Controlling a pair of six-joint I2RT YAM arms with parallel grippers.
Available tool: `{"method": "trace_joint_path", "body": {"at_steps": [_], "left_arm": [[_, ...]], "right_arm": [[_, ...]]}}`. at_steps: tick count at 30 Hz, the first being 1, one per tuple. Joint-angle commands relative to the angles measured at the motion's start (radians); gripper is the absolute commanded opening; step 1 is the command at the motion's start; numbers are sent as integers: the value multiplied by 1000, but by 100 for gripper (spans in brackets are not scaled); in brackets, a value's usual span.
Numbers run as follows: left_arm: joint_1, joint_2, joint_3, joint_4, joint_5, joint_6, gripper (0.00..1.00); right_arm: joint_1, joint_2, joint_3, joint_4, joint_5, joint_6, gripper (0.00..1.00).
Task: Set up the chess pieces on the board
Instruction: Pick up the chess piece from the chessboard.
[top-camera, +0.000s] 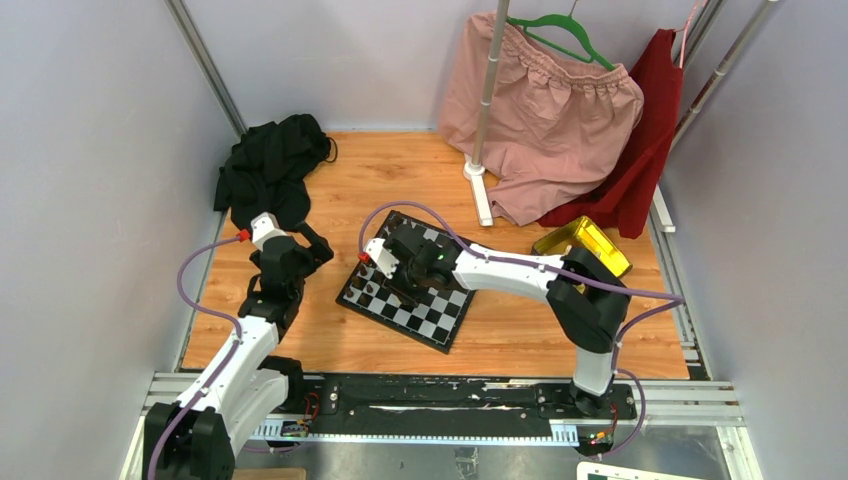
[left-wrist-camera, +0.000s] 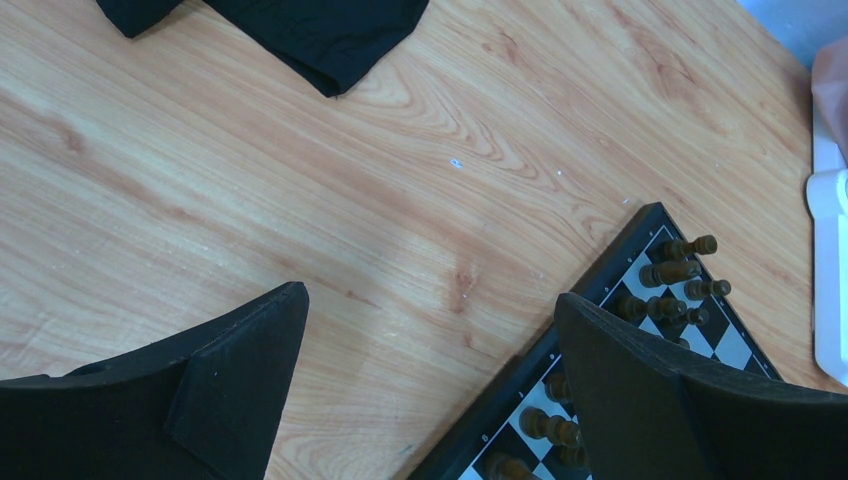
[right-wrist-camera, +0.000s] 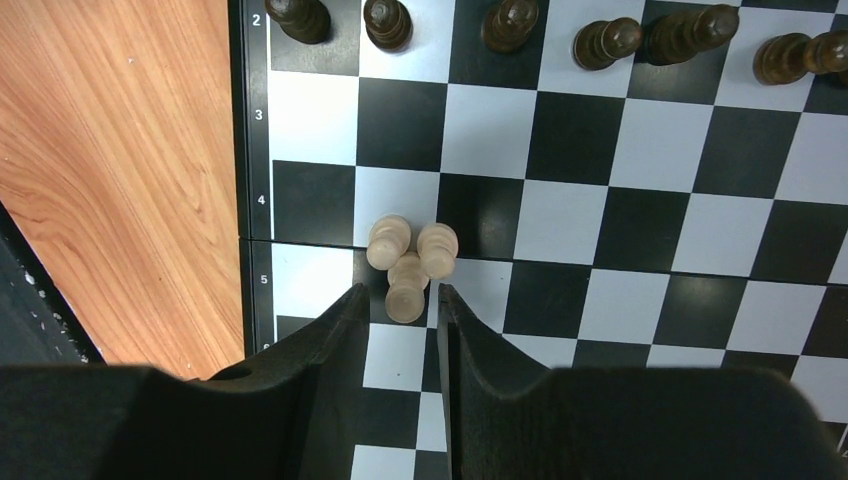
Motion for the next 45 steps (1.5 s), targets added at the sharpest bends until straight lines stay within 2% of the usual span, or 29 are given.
{"method": "trace_joint_path", "body": {"at_steps": [1,7,15,35,39,45], "left_arm": [[7,-10,-11,22,-13,16,100],[7,-10,-13,25,-13,18,100],[7,-13,-16,22,-15,18,100],[7,-26,-14,11,-18,18,100],[7,-23,-15,13,-15,16,100],[7,-19,-16,19,-10,16,100]], "right_arm": [[15,21,32,-2,-16,-2,35],[15,30,30,1,-16,1,28],[16,31,22,3,-26,4,0],[-8,-152,-64,-10,119,25,0],[-60,-192,-69,-20,227,55,0],[-224,-232,-85,-26,278,140,0]]}}
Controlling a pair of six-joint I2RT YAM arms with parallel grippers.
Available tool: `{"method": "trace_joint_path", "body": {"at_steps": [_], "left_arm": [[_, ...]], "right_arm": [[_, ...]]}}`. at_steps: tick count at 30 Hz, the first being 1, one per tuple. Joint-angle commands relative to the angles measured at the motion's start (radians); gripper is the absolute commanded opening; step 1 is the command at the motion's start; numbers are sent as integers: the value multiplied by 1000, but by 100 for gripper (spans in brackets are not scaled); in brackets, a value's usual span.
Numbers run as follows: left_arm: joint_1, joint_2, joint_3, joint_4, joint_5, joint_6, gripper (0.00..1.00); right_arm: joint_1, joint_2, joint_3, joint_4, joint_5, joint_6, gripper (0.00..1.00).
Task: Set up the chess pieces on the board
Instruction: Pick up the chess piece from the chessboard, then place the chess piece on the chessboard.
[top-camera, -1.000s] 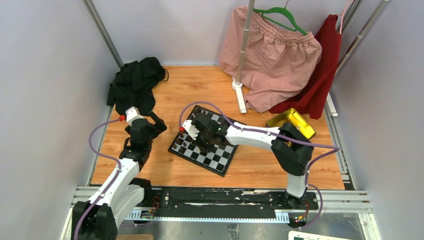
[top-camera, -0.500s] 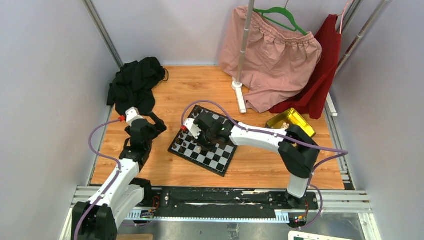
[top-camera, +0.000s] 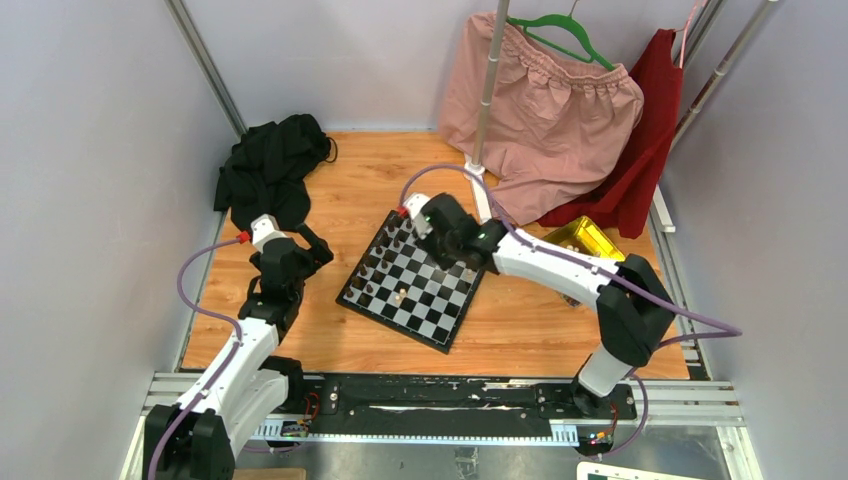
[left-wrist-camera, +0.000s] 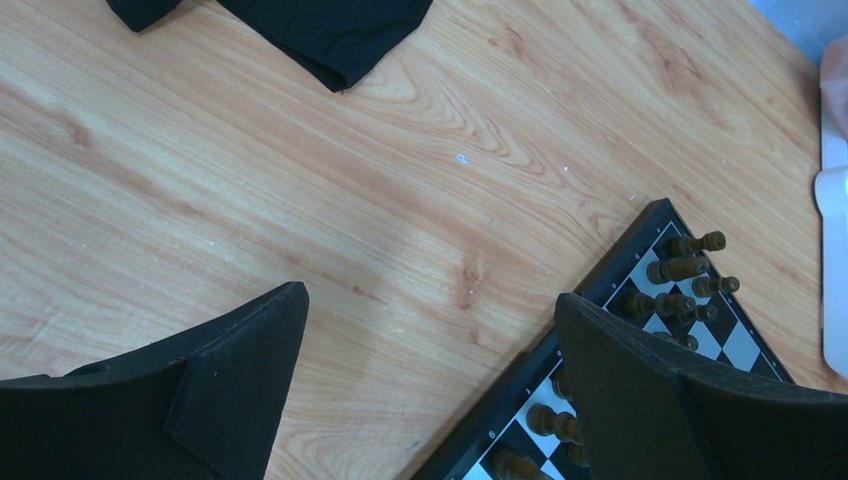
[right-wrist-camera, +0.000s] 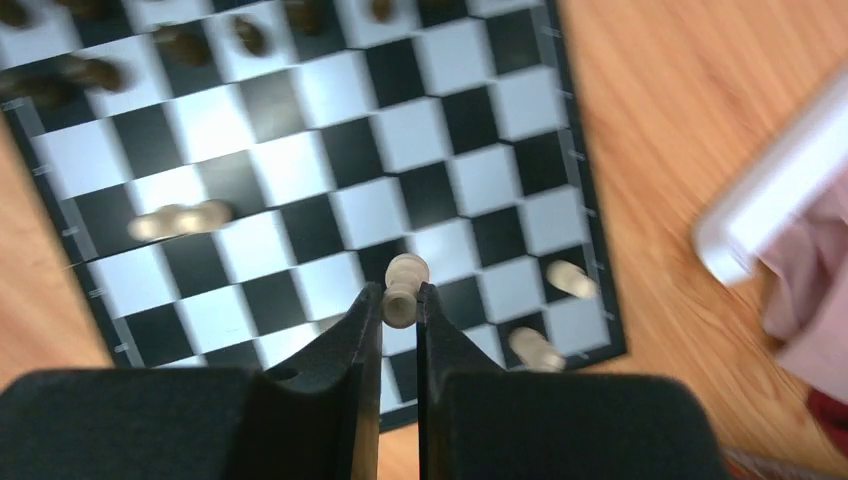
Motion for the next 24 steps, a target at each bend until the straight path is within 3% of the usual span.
{"method": "trace_joint_path", "body": {"at_steps": [1,10,24], "left_arm": [[7,-8,-2,21,-7,11,100],[7,6,6,26,-4,12,100],[7,14,10,26,-4,15,100]], "right_arm": [[-131,-48,-29,-27,89,106,0],[-312,-35,-33,-55,71,185,0],[-352,78,-11,-107,21,231,0]]}}
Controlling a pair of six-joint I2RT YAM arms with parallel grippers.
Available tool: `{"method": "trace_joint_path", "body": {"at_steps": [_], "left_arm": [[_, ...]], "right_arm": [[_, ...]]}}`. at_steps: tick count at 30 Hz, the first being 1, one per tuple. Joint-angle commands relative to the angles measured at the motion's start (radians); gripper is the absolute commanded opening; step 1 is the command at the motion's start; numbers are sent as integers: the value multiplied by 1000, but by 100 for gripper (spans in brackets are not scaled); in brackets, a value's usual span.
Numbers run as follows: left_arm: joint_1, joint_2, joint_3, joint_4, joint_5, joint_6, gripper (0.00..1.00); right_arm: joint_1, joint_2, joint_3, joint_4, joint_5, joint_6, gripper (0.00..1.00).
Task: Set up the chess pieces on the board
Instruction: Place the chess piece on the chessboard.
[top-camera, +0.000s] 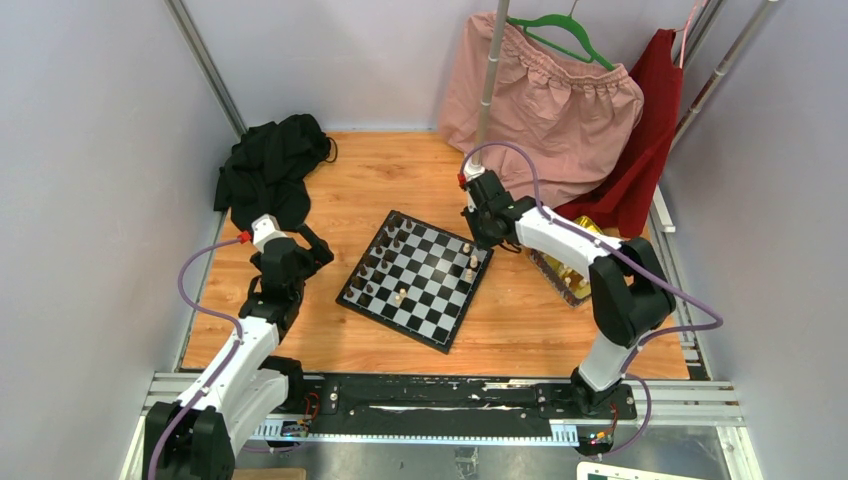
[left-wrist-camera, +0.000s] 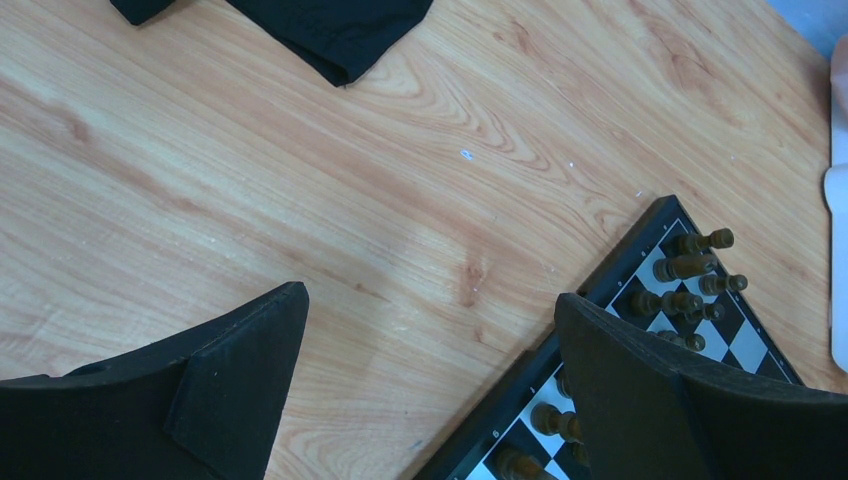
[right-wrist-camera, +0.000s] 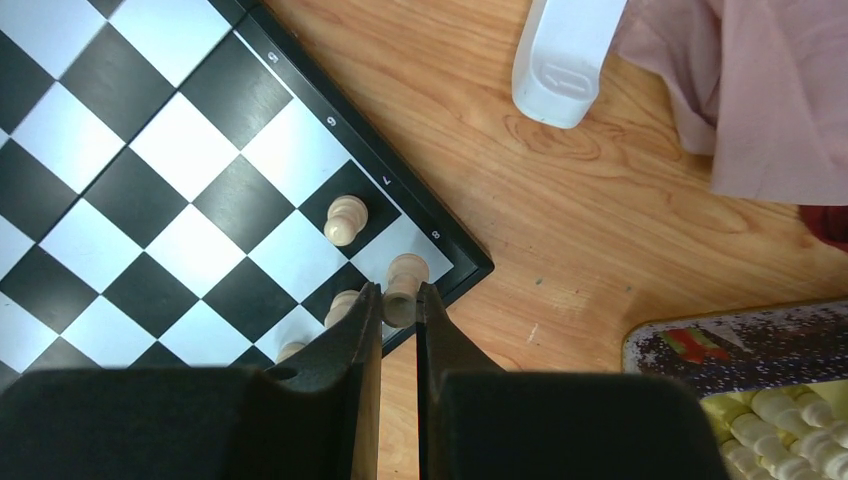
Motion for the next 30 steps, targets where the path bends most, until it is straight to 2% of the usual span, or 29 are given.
{"method": "trace_joint_path", "body": {"at_steps": [1,17,20,26,30], "left_arm": [[7,3,9,25,-4,16,100],[7,7,6,28,-5,17,100],[7,7,4,28,-5,17,100],[7,5,1,28,-3,15,100],[7,4,-1,28,2,14,100]], "right_arm": [[-17,34,11,-40,-20,27,0],[-24,81,-2,-24,-34,34,1],[-28,82,-5,-17,-33,36,7],[-28,47,-21,-2,-19,34,30],[-28,-1,-22,-2,-12,26,34]]}}
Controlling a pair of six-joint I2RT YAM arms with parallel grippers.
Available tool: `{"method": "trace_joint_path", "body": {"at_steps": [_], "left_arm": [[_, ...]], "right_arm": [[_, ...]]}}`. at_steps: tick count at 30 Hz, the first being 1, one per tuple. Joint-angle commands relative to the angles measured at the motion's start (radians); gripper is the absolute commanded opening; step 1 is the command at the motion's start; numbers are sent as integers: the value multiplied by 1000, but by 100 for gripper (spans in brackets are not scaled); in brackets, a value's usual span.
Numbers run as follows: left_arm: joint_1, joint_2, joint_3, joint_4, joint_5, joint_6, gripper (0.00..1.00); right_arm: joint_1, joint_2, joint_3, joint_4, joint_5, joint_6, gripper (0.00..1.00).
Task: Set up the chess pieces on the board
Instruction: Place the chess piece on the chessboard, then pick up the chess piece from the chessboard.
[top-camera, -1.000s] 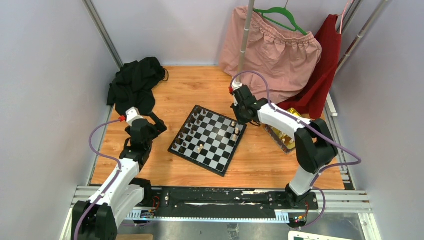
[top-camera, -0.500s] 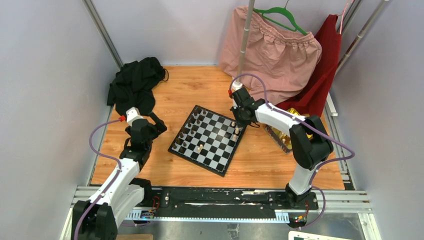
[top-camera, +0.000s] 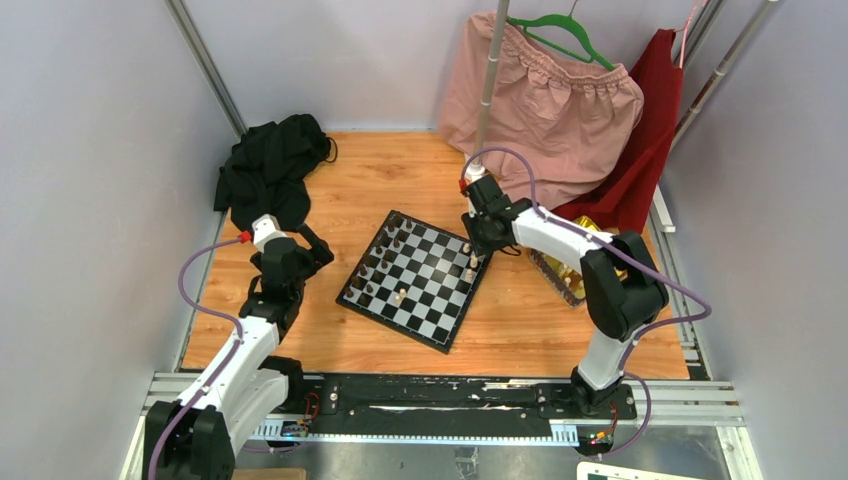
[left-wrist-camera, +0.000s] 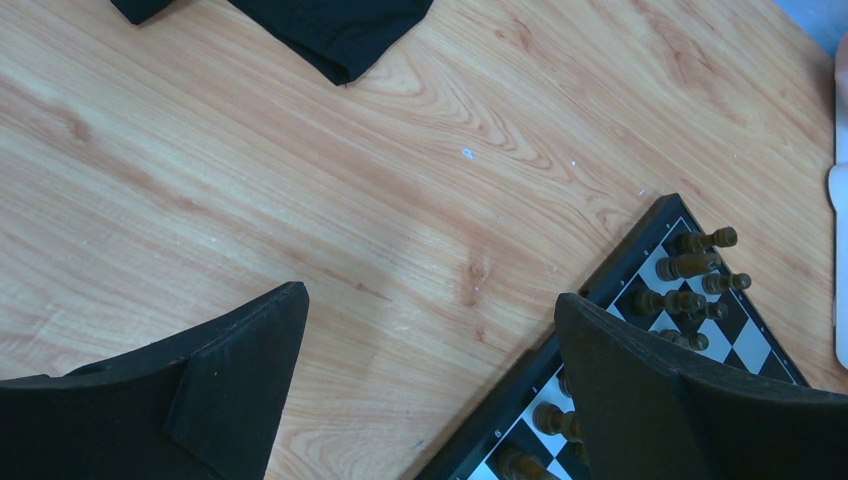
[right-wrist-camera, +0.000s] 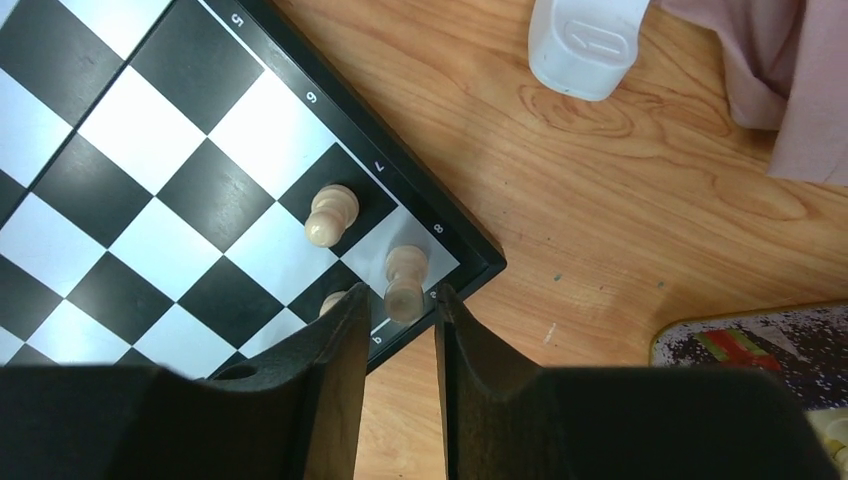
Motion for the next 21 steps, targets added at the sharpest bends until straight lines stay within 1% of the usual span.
{"method": "trace_joint_path", "body": {"at_steps": [1,7,11,15,21], "left_arm": [[7,-1,-2,28,2,11,100],[7,-4,-3,25,-5,8,100],[7,-7,-4,22,-5,5,100],[7,-12,-2,18,-7,5,100],[7,-14,-3,16,-5,0,100]], "right_arm": [[-12,-78,-12,8,18,-5,34],[44,-166,19,1,57,-46,34],[117,-179,64,-28,56,-79,34],[224,-163,83,-41,22,-112,34],[364,-89,105,-46,-4,-147,34]]}}
